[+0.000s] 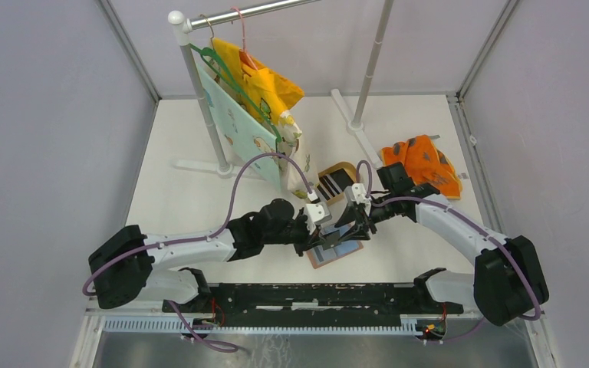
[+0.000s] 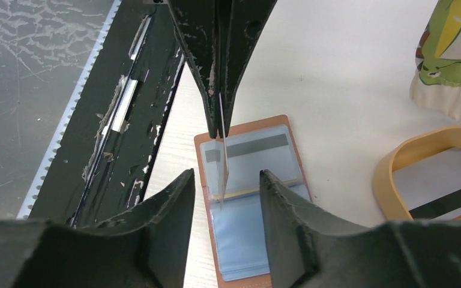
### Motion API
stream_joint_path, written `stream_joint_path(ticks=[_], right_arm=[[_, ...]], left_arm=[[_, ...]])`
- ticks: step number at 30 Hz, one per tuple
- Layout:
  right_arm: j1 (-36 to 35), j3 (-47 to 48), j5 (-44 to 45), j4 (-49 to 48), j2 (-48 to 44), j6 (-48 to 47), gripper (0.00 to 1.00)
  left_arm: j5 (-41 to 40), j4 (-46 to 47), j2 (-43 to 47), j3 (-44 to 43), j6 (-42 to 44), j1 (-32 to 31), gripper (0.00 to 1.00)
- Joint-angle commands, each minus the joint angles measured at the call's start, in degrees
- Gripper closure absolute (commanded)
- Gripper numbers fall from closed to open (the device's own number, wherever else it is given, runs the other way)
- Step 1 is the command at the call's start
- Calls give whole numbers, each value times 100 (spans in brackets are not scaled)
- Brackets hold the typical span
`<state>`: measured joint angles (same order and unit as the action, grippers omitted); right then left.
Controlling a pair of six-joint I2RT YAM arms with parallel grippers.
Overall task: Put the credit cards into the card holder
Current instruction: Pick up the credit card from the storage box.
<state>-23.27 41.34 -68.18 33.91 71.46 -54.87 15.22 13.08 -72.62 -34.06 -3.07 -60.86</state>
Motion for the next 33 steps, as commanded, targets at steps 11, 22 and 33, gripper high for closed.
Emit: stream_joint_path(ticks=[11,22,33], right_arm=[[-238,-62,3,-482,170,536,85],[-389,-80,-129,-556,255,637,93],[198,-61,275,-1162,159,2110,100]], left_arm=[[69,-163,10,-183,461,-49,98],[82,119,49,-41,348,-45,98],[-1293,1598,1232,1507,-1242,37,45]])
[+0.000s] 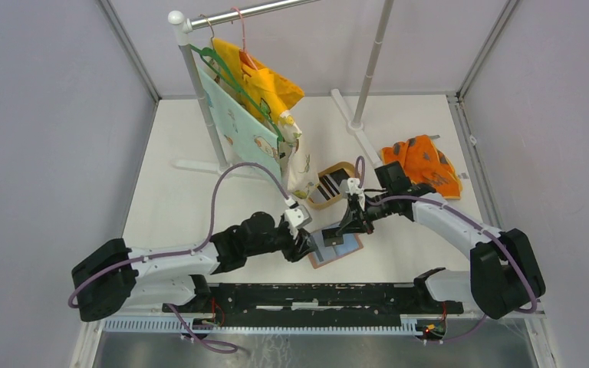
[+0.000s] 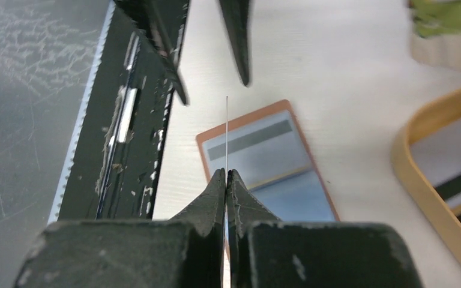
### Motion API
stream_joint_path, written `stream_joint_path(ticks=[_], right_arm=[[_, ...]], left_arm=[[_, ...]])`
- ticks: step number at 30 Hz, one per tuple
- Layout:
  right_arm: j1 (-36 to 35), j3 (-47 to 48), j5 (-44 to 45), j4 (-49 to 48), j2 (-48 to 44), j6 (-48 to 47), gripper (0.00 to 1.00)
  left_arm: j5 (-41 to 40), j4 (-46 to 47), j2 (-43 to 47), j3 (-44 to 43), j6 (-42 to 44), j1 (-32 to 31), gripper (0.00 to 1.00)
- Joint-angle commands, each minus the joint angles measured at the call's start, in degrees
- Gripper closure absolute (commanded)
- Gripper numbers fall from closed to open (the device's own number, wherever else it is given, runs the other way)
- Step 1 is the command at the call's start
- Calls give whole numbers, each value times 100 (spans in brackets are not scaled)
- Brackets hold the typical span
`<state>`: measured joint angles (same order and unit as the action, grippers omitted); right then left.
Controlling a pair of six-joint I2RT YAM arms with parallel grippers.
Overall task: Put the credit cards into the card holder
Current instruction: Pick up the credit card from the storage box, then insert the credit card into the card holder.
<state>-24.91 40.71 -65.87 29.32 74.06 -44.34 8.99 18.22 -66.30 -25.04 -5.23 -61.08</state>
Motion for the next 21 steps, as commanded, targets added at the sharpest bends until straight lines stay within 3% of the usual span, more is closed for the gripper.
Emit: stream_joint_path(ticks=[1,4,10,14,21], right_arm=[[473,-113,47,-1068,-136,1555,100],[687,-381,126,-1684,-167,2568,100],[732,-246,552,-1567,269,3151,100],[751,-125,611,-1362,596,3227,100],[763,-92,773,-1343,913,3489,100]], left_arm=[[-760,1314,750,842,-1306,64,43],[-865,1945,928,1372,-2277,79,37],[-1451,1939,366,1394,-3551,75,40],[-1881,1936,49,1387,-3909,71,41],[-1926,2197,-184,1318,-4191,-1,45]])
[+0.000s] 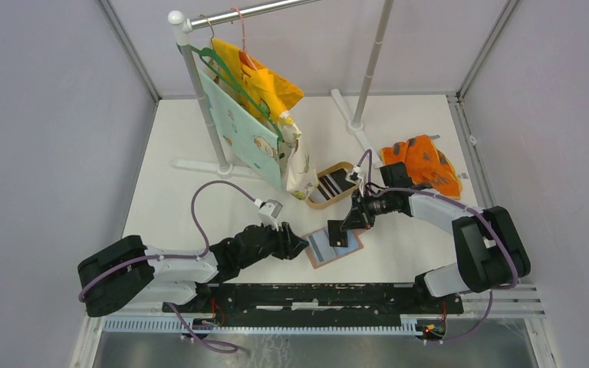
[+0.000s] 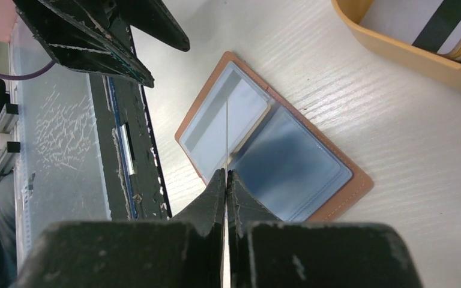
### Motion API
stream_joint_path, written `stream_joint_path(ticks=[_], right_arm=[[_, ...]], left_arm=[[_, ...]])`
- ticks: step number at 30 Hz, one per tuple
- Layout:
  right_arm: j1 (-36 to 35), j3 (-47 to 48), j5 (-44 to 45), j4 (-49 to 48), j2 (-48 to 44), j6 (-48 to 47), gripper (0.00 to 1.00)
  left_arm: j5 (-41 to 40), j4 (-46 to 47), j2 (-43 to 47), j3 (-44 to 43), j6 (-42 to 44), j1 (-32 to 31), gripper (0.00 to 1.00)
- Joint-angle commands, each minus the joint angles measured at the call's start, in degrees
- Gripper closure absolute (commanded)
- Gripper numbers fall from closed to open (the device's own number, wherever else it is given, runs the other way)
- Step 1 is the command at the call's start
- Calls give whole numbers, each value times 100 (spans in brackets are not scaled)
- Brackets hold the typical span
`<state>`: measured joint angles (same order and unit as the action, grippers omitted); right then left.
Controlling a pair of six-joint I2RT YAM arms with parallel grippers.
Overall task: Put the credit cards into the card holder
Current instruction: Insert the credit card into the card holder.
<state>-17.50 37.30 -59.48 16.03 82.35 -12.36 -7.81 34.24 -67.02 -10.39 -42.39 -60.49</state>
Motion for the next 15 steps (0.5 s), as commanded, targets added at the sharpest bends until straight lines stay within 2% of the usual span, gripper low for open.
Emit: stream_joint_path(ticks=[1,9,15], right_arm=[[19,247,213,-22,85,323,100],[38,208,692,-76,206,550,100],[37,177,883,-114,290,601,100]], left_arm=[[-231,657,-182,-172,-488,-94,45],[-472,584,-999,-565,-438,-363,51],[-1338,-471,-1191,-1077,-258,-793,51]])
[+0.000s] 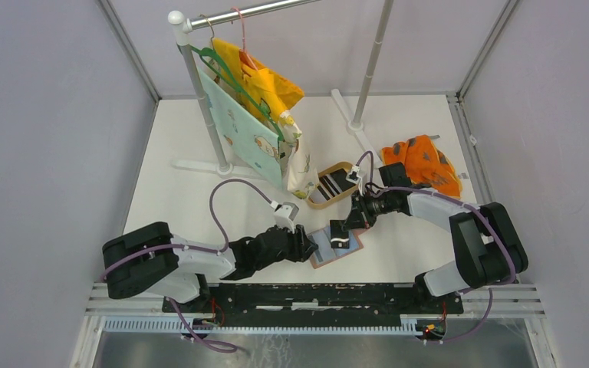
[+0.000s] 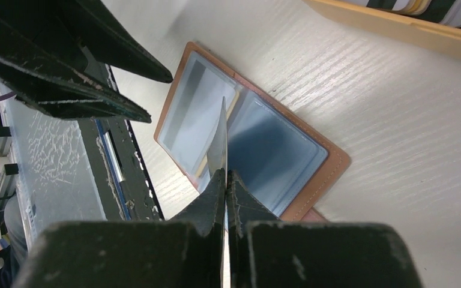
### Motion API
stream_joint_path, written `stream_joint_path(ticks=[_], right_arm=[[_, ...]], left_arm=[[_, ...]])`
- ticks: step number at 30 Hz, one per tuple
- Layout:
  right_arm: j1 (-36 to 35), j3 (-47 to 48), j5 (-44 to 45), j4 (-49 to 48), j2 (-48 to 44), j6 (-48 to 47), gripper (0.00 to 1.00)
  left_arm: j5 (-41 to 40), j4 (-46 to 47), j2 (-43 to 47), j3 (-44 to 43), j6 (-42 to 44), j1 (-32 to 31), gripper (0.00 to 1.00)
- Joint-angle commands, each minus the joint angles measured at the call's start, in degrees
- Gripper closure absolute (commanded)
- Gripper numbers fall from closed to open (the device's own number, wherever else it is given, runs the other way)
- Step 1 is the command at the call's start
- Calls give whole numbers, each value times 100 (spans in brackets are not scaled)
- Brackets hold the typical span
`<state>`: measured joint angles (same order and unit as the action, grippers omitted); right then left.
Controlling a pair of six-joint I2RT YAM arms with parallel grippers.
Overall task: Put the credit cards into the card holder
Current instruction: Insert the credit card into the card holder.
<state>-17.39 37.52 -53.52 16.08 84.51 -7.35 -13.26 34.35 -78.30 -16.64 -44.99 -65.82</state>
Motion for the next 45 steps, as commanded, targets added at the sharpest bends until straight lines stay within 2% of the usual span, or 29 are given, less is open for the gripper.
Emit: stream_joint_path(ticks=[1,8,20,28,37,45], right_arm=[[26,151,297,-133,87,120,100],[-14,72,219,-270,162,295,100],[-202,-16,285,-395,363,522,100],[-238,-60,48,-501,450,727,100],[-230,-255,-247,-960,453,1417,100],[-129,-401,-216,-1251,435,1698,100]], left_arm=[[-937,-666,-93,-546,22,-323,51],[-1338,-1354,-479,-981,-39,-517,60],[-1821,-2072,-692,-1313,-105,-734,67],[-1982,-2234,-655,-1367,-17,-788,68],[-2076,-2310,-410,-1359,84,-809,67],[-2033,-2422,-42,-1264,62,-824,58]])
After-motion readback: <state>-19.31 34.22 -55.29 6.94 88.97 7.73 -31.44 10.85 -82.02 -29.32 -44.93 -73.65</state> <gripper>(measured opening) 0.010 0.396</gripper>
